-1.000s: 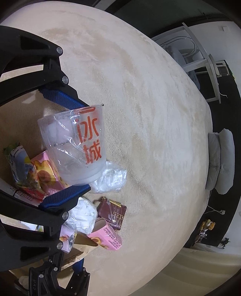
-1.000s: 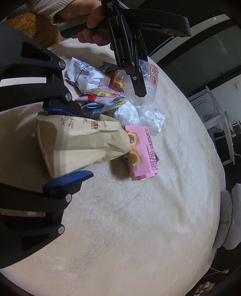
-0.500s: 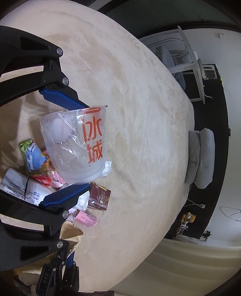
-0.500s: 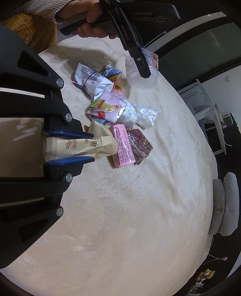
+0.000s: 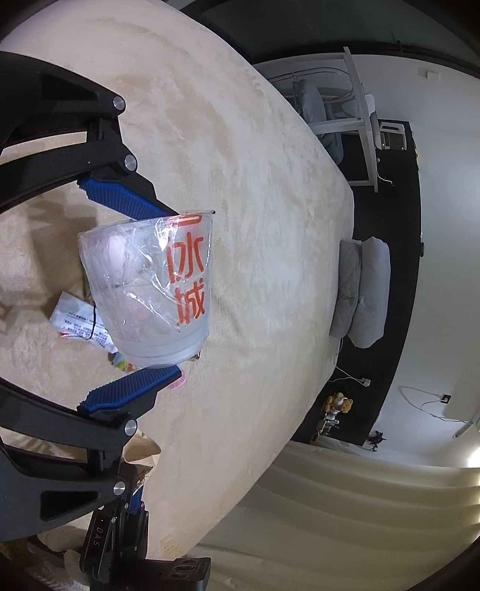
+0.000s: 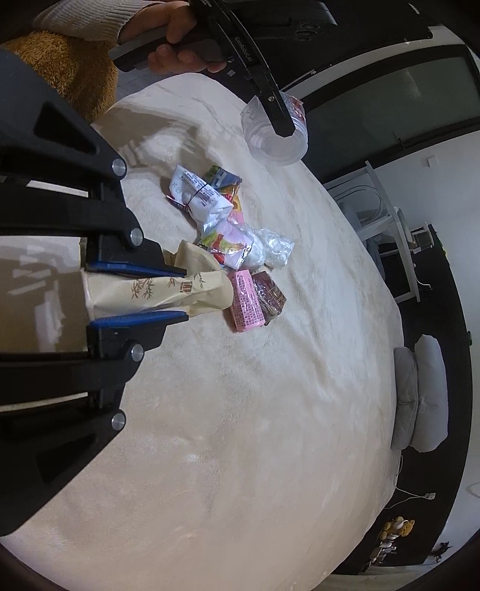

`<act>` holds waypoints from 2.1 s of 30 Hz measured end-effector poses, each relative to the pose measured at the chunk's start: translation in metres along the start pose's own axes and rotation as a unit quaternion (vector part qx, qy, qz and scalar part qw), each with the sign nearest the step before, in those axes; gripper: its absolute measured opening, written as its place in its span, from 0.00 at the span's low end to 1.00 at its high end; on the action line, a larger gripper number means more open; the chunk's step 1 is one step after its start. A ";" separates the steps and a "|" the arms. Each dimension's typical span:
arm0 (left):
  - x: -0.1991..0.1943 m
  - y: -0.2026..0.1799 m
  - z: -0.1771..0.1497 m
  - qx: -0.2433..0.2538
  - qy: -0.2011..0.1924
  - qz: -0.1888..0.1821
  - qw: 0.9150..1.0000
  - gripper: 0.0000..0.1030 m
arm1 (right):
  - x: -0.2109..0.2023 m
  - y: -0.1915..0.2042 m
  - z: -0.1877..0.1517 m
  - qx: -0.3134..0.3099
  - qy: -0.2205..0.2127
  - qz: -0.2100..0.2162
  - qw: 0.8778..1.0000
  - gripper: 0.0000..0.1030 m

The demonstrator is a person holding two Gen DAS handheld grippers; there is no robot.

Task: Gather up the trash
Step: 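Carry the cup and paper bag down toward the clear bin beside the bed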

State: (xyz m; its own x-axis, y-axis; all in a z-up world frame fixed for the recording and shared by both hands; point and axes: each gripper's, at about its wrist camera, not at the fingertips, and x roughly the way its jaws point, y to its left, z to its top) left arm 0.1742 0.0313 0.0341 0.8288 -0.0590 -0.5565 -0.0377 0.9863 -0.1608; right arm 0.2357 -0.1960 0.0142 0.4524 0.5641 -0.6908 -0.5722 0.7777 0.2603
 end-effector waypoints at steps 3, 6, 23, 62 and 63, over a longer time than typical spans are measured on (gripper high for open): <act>-0.018 -0.006 -0.007 0.000 -0.018 -0.023 1.000 0.72 | -0.019 0.005 -0.011 0.007 -0.018 0.000 1.000 0.18; -0.036 -0.013 -0.020 0.004 -0.029 -0.047 0.998 0.72 | -0.036 0.011 -0.023 0.014 -0.034 0.004 0.999 0.18; -0.110 -0.043 -0.115 -0.002 -0.033 -0.107 0.994 0.72 | -0.097 0.050 -0.101 0.039 -0.069 0.028 0.996 0.18; -0.068 -0.070 -0.254 -0.054 0.235 -0.147 0.959 0.72 | -0.038 0.064 -0.204 0.131 0.141 0.039 0.981 0.19; -0.064 -0.070 -0.258 -0.056 0.246 -0.147 0.956 0.72 | -0.033 0.063 -0.206 0.135 0.153 0.036 0.978 0.19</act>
State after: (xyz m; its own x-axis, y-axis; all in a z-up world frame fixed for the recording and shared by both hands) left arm -0.0200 -0.0734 -0.1292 0.4505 -0.4233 -0.7861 0.0729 0.8950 -0.4401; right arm 0.0438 -0.2227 -0.0860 0.1677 0.5428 -0.8230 -0.3756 0.8070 0.4557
